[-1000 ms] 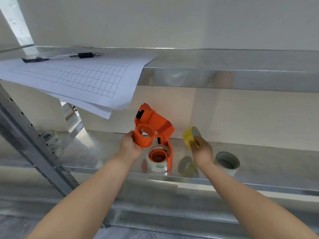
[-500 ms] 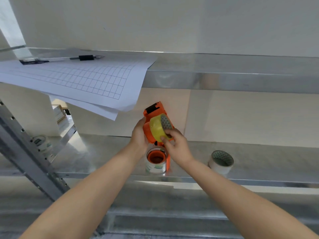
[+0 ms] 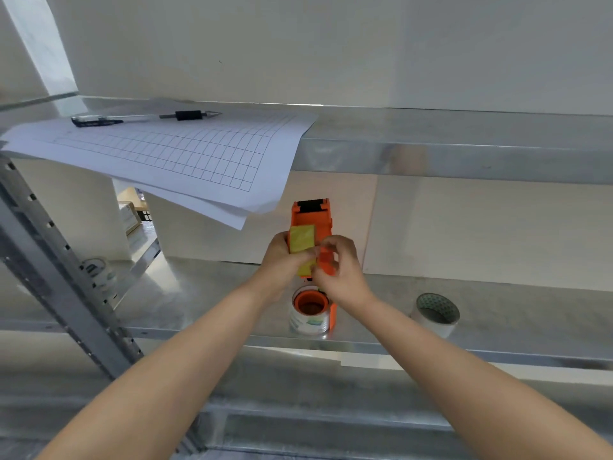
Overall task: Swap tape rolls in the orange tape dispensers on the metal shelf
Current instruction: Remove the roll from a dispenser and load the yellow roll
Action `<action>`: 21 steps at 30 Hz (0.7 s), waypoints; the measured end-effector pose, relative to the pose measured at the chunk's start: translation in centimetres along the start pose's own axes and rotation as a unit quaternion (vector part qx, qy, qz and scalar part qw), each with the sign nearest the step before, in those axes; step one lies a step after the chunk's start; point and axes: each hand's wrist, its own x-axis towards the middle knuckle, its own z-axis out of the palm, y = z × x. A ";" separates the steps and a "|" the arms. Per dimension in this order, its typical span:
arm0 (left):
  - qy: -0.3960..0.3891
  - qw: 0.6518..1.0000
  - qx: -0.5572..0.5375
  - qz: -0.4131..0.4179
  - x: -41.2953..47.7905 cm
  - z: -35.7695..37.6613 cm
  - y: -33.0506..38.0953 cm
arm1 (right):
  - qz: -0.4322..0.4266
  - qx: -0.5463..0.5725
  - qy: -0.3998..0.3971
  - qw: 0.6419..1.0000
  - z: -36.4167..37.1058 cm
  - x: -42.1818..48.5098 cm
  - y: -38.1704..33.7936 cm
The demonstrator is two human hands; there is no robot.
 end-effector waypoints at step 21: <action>0.026 0.975 0.217 0.037 -1.2 -1.8 -0.3 | -0.104 -0.044 -0.016 0.993 0.8 1.9 -1.3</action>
